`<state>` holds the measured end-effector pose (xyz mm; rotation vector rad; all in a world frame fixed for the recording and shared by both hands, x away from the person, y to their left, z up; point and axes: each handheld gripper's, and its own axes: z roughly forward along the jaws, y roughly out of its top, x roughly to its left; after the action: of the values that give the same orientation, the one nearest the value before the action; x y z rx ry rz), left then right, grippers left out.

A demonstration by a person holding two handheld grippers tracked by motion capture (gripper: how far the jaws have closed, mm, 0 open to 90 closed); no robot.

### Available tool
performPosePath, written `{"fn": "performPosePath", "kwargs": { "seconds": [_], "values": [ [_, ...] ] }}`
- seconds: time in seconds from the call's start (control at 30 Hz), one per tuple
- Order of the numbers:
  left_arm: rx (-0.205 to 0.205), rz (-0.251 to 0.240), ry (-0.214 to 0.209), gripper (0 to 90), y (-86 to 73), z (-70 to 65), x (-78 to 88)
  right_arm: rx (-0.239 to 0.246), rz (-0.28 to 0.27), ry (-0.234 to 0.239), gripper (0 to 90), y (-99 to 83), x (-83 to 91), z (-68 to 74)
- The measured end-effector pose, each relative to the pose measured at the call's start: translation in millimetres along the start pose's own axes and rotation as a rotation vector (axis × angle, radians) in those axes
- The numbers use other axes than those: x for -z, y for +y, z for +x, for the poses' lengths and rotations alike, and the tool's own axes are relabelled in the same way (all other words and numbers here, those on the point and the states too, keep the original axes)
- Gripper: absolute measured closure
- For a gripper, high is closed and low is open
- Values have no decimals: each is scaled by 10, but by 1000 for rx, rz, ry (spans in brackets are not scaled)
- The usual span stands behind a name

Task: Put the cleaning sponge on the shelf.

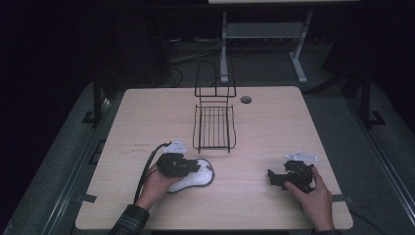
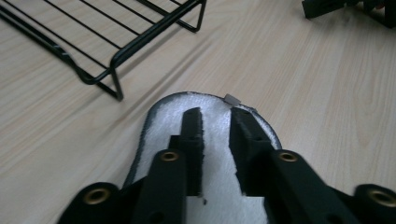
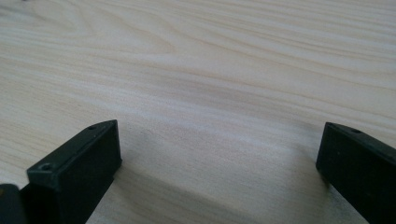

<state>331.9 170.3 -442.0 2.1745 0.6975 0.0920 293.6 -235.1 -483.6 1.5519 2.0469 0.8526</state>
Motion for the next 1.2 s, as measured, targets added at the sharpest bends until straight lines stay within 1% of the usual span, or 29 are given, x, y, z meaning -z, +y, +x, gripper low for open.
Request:
{"fn": "performPosePath", "kwargs": {
  "seconds": [0.03, 0.07, 0.13, 0.2, 0.3, 0.33, 0.4, 0.5, 0.53, 0.57, 0.6, 0.63, 0.67, 0.7, 0.73, 0.83, 0.97, 1.03, 1.07, 1.2],
  "values": [
    [0, 0, 0, 646, 0, 0, 0, 0, 0, 0, 0, 0, 0, 0],
    [11, -2, 2, 608, -27, 41, 36, 0, 0, 0, 0, 0, 0, 0],
    [26, -5, 7, 552, -54, 73, 65, 0, 0, 0, 0, 0, 0, 0],
    [20, -1, 16, 496, -71, 115, 95, 0, 0, 0, 0, 0, 0, 0],
    [31, -8, 5, 411, -88, 148, 119, 0, 0, 0, 0, 0, 0, 0],
    [30, -8, 4, 370, -97, 184, 138, 0, 0, 0, 0, 0, 0, 0],
    [29, -13, -2, 314, -108, 214, 148, 0, 0, 0, 0, 0, 0, 0],
    [21, 0, -3, 225, -130, 242, 141, 0, 0, 0, 0, 0, 0, 0],
    [8, 8, 3, 204, -138, 248, 133, 0, 0, 0, 0, 0, 0, 0],
    [4, 16, 4, 178, -145, 250, 122, 0, 0, 0, 0, 0, 0, 0],
    [-4, 19, -4, 159, -152, 256, 113, 0, 0, 0, 0, 0, 0, 0],
    [-7, 25, -14, 147, -161, 256, 104, 0, 0, 0, 0, 0, 0, 0],
    [-20, 33, -17, 138, -167, 261, 97, 0, 0, 0, 0, 0, 0, 0],
    [-19, 33, -19, 134, -176, 257, 88, 0, 0, 1, 0, 0, 0, 0],
    [-28, 41, -25, 130, -180, 263, 84, 1, 0, 1, 0, -1, 0, -1],
    [-28, 39, -37, 130, -190, 263, 62, 2, 0, 2, 0, -1, 1, -2],
    [-40, 43, -50, 128, -190, 262, 44, 2, 0, 2, 0, -1, 1, -2],
    [-49, 59, -58, 128, -199, 250, 15, 2, 0, 2, 0, -1, 1, -2],
    [-60, 63, -59, 128, -200, 250, 7, 2, 0, 2, 0, -1, 1, -2],
    [-67, 84, -64, 128, -207, 229, -25, 2, 0, 2, 0, -1, 1, -2]
  ]
}}
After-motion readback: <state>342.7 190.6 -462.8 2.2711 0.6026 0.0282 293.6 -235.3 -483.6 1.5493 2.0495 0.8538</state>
